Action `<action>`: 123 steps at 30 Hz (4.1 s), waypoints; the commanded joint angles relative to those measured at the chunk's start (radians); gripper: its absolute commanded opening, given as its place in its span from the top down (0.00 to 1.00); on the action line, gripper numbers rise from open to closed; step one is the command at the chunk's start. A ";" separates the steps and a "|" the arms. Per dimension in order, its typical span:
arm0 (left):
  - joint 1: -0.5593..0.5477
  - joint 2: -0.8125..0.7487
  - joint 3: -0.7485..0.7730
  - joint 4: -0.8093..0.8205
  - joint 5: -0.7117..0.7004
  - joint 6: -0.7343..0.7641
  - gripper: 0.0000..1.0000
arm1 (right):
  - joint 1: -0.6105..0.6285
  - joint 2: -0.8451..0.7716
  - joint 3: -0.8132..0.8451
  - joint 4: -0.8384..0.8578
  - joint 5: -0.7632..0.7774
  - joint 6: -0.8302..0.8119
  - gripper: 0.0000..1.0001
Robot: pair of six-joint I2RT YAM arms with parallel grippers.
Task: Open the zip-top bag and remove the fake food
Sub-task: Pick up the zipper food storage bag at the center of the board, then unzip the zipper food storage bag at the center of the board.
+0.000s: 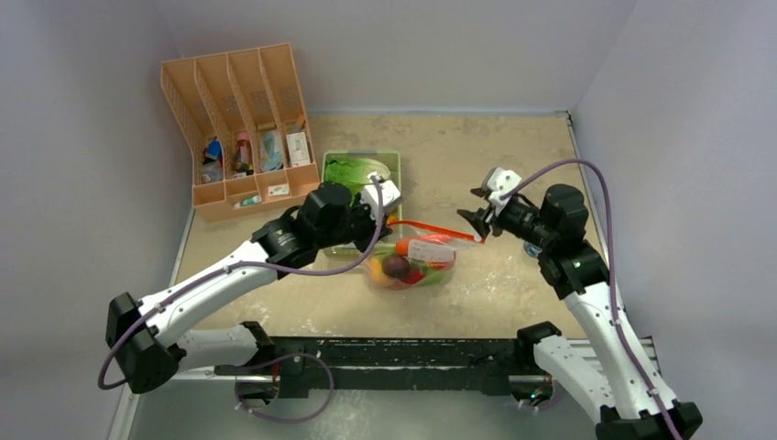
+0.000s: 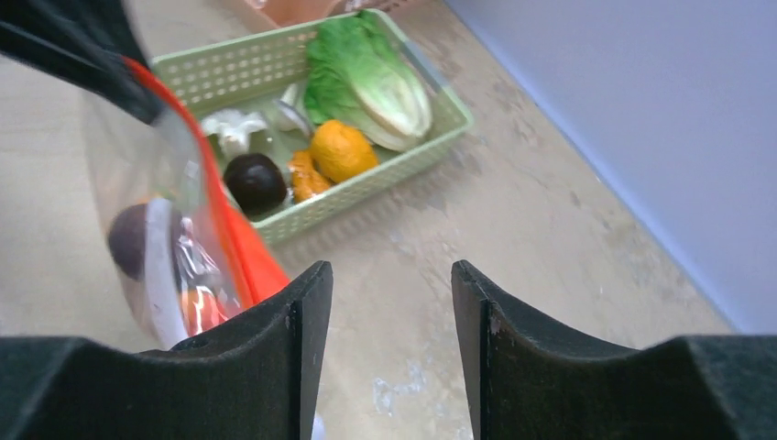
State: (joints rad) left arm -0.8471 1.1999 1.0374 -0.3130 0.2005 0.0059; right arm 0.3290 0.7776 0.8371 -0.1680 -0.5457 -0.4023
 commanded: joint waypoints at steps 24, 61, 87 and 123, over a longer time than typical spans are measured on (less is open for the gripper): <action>-0.001 -0.339 -0.232 0.140 -0.290 -0.063 1.00 | -0.251 0.275 -0.238 0.508 -0.719 0.057 0.44; -0.001 -0.371 -0.235 0.137 -0.327 -0.076 1.00 | -0.245 0.171 -0.284 0.570 -0.742 0.227 0.37; -0.001 -0.367 -0.232 0.149 -0.337 -0.112 1.00 | -0.028 0.357 -0.570 1.450 -0.397 0.591 0.48; -0.001 -0.404 -0.235 0.112 -0.377 -0.107 1.00 | -0.024 0.435 -0.598 1.596 -0.425 0.650 0.87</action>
State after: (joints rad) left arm -0.8471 0.8108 0.7887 -0.2539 -0.1581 -0.0940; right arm 0.3012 1.2221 0.2440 1.3441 -0.9623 0.2348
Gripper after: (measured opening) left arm 0.010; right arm 0.117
